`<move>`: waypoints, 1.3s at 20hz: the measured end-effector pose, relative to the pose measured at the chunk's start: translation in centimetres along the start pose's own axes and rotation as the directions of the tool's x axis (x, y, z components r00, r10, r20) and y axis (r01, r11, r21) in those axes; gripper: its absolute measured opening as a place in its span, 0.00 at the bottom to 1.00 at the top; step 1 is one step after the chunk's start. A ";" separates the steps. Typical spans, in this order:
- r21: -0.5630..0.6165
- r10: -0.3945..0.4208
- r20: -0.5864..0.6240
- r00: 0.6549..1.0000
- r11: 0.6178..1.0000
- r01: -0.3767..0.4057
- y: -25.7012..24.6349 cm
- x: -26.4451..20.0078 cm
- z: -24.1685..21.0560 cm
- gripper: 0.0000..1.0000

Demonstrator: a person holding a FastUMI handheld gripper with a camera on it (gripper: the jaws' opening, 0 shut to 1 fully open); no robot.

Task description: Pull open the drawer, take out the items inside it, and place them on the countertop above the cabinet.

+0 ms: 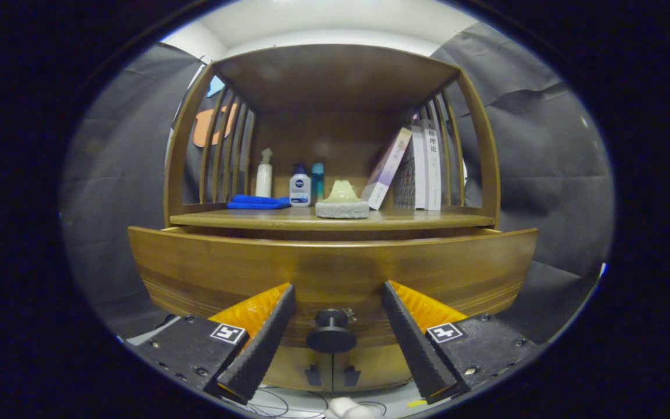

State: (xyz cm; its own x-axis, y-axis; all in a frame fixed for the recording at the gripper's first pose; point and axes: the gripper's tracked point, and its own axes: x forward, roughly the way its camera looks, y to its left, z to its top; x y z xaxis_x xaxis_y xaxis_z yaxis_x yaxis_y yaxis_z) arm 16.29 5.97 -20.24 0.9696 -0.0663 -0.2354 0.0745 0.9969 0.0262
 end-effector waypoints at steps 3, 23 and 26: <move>0.008 0.005 -0.005 1.000 1.000 -0.005 0.0 2.0 0.3 0.99; 0.009 0.011 -0.098 0.995 1.000 -0.010 0.2 6.6 0.5 0.98; -0.004 -0.004 -0.069 0.998 1.000 0.003 -1.1 5.1 2.7 0.98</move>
State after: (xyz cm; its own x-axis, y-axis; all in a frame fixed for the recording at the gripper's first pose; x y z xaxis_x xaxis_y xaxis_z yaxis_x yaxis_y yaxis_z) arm 21.79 4.43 -18.82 0.9510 -0.0666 -0.3019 0.0766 0.9968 0.0212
